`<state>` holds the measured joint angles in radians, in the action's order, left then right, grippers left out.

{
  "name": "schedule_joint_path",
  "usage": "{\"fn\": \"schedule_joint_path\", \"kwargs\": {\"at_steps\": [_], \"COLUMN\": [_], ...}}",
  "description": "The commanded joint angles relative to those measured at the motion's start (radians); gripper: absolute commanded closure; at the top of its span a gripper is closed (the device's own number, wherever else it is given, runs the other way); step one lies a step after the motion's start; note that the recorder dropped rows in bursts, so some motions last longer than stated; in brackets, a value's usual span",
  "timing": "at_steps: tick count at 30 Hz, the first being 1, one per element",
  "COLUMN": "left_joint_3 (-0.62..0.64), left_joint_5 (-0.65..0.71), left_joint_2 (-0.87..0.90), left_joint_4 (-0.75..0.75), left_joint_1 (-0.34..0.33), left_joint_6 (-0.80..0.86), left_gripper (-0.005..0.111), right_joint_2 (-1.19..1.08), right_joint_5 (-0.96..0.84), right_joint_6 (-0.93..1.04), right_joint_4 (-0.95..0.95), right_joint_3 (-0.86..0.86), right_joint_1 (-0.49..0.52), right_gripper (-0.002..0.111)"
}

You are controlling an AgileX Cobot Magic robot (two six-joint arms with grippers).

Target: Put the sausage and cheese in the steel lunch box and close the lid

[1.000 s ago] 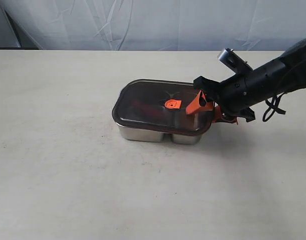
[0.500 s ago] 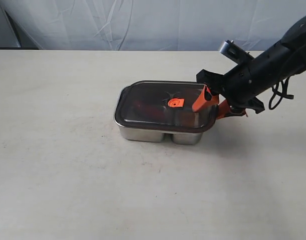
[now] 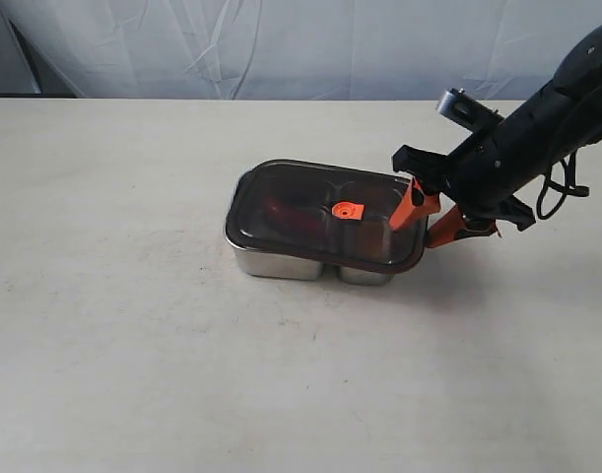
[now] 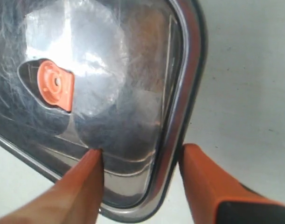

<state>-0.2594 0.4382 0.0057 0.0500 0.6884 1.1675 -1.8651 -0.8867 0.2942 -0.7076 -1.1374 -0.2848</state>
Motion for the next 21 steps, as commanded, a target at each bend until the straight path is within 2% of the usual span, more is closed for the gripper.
{"fn": "schedule_joint_path", "kwargs": {"at_steps": [1,7,9,12,21], "left_joint_3": [-0.001,-0.001,-0.001,-0.001,-0.001], "left_joint_5": [-0.013,-0.013,-0.013,-0.013,-0.013], "left_joint_2": [-0.006,-0.006,-0.006,-0.006,-0.006], "left_joint_4": [-0.010,-0.010,-0.010,-0.010,-0.012], "left_joint_1": [0.007,0.007,0.007,0.007,0.007], "left_joint_6": [-0.011,-0.011,-0.011,-0.011,-0.011], "left_gripper": [0.056,0.056,0.056,0.056,0.056], "right_joint_2": [0.035,0.098,0.101,0.101,0.035], "right_joint_5": [-0.018,-0.050,-0.054,-0.038,0.072], "right_joint_6": [-0.026,-0.094,-0.096,-0.121,-0.224], "right_joint_4": [0.075,0.226,0.258,0.308,0.366], "right_joint_3": [-0.006,-0.006,-0.006,-0.006,-0.006], "right_joint_1": [0.005,0.005,0.005,0.005,0.005], "right_gripper": [0.058,0.060,0.075,0.108,0.108]}}
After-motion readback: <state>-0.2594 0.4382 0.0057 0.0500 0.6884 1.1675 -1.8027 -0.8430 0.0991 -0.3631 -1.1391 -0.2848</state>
